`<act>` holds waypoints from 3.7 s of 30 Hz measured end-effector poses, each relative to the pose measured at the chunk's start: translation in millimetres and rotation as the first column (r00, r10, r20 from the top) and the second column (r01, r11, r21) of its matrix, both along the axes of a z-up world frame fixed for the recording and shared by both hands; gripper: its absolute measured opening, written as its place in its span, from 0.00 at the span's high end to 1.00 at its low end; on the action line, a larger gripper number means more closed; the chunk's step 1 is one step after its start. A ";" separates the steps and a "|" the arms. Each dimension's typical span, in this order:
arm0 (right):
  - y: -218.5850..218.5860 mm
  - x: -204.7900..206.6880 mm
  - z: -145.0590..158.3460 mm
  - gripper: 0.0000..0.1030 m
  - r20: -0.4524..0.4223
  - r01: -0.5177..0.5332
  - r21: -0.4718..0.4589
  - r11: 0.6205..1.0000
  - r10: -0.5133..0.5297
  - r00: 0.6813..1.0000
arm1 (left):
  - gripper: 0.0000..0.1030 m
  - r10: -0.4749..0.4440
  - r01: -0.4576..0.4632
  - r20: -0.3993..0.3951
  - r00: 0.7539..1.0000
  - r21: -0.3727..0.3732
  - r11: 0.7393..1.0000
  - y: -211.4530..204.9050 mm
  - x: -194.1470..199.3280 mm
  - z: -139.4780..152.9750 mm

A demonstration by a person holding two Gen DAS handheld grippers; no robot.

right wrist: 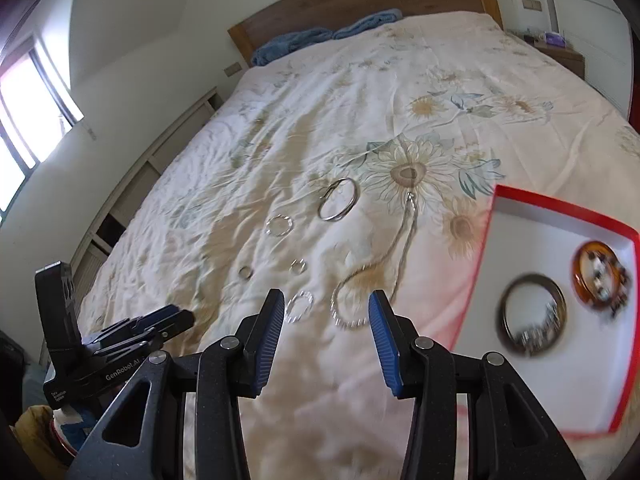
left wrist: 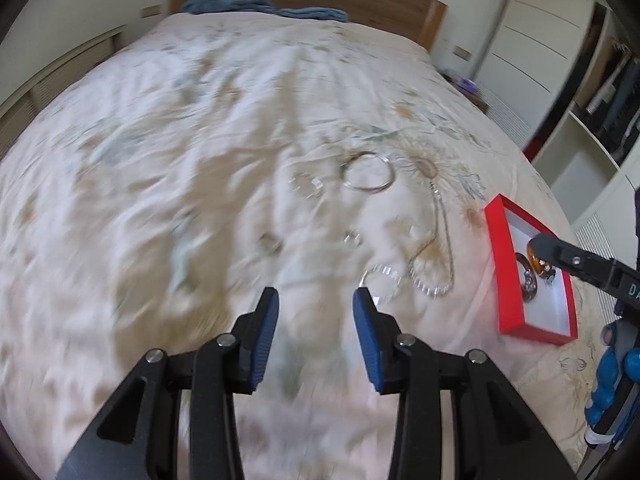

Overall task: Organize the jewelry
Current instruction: 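Withdraw both tools from the box and approach the silver ring and necklace, then grasp a silver ring with the left tool while the right tool lifts the chain necklace toward the box, then carry the ring and necklace over the red box and open both tools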

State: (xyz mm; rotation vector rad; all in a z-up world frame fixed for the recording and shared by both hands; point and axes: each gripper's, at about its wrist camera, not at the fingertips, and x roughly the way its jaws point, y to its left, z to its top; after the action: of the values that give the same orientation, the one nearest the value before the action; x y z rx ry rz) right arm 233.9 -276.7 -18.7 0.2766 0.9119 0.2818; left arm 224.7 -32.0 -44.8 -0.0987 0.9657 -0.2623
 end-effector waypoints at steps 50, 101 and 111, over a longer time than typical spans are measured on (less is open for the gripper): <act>22.3 112.7 -67.5 0.95 -0.134 -0.017 -0.143 0.990 -0.002 0.991 | 0.82 -0.258 0.258 -0.004 0.966 0.054 0.965 -51.5 97.3 -62.7; -215.3 -60.4 -68.9 0.92 -0.140 0.243 -0.072 0.967 -0.251 0.958 | 0.81 -0.542 0.553 -0.142 0.828 0.051 0.831 -327.8 -37.9 -60.3; -215.7 -80.1 -51.5 0.79 -0.118 0.269 -0.086 0.959 -0.278 0.953 | 0.75 -0.518 0.530 -0.148 0.843 0.059 0.846 -318.0 -39.4 -52.7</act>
State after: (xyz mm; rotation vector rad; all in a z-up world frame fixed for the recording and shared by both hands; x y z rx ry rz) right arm 153.8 -492.4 -70.2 0.3566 0.9955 -0.0249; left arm 185.2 -350.0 -97.6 0.2509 1.1205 -0.7230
